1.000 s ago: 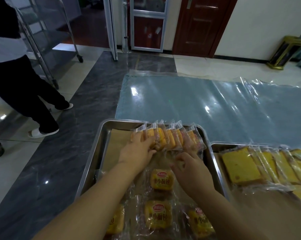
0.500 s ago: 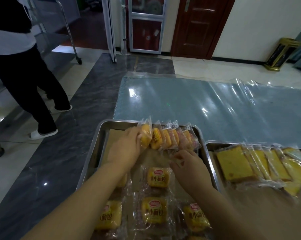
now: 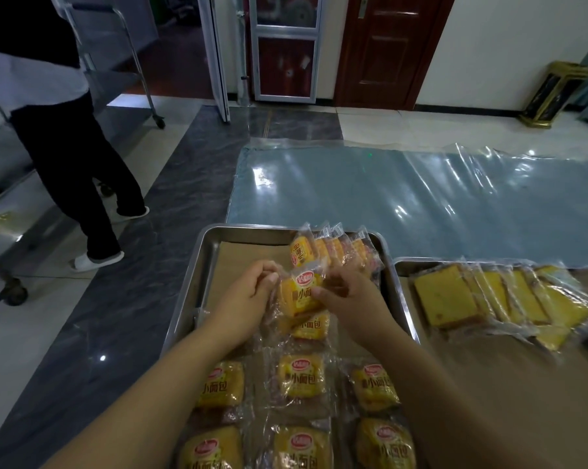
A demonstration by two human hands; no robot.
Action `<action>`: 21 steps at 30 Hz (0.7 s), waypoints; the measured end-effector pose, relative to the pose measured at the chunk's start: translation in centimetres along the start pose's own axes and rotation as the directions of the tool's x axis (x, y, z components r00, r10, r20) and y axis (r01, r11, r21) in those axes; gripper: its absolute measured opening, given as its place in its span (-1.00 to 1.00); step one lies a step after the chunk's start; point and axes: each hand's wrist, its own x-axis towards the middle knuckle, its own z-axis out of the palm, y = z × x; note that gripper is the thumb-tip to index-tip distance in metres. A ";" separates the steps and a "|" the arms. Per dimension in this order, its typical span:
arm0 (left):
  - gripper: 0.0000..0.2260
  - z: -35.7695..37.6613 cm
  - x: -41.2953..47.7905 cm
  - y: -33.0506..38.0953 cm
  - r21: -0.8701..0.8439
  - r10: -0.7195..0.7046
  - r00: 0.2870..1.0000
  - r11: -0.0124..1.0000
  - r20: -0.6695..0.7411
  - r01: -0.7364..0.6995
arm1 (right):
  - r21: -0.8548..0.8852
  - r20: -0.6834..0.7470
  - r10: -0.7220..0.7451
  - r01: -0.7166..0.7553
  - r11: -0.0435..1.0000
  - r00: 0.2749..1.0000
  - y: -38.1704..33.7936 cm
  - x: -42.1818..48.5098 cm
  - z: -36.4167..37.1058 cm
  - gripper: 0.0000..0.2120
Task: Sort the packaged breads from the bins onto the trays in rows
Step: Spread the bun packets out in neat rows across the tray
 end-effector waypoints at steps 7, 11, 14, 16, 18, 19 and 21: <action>-0.79 1.1 0.1 -0.8 -0.149 -0.116 0.993 0.982 -0.014 0.112 | 0.087 -0.188 0.154 -0.139 0.986 0.970 1.9 -0.6 -1.8 -0.79; -0.79 1.6 0.4 -1.8 -0.123 -0.157 0.987 0.981 -0.036 0.152 | -0.085 -0.388 0.178 -0.228 0.970 0.904 3.9 -0.7 -3.0 -0.79; -0.85 1.8 0.8 -2.4 -0.131 -0.172 0.981 0.979 -0.091 0.159 | -0.188 -0.409 0.212 -0.309 0.932 0.887 4.9 -0.6 -3.3 -0.77; -0.85 1.7 1.2 -2.5 -0.166 -0.186 0.974 0.972 -0.128 0.164 | -0.299 -0.385 0.226 -0.353 0.887 0.895 5.4 -0.5 -3.1 -0.64; -0.85 1.4 1.9 -2.6 -0.126 -0.188 0.967 0.978 -0.170 0.168 | -0.425 -0.335 0.235 -0.368 0.827 0.913 5.4 -0.6 -2.8 -0.66; -0.85 1.1 2.3 -2.7 -0.093 -0.187 0.964 0.981 -0.188 0.172 | -0.497 -0.308 0.252 -0.381 0.780 0.918 5.4 -0.8 -2.6 -0.65; -0.85 0.4 3.2 -3.2 -0.053 -0.189 0.958 0.982 -0.216 0.181 | -0.647 -0.303 0.215 -0.366 0.669 0.929 5.4 -0.9 -2.3 -0.61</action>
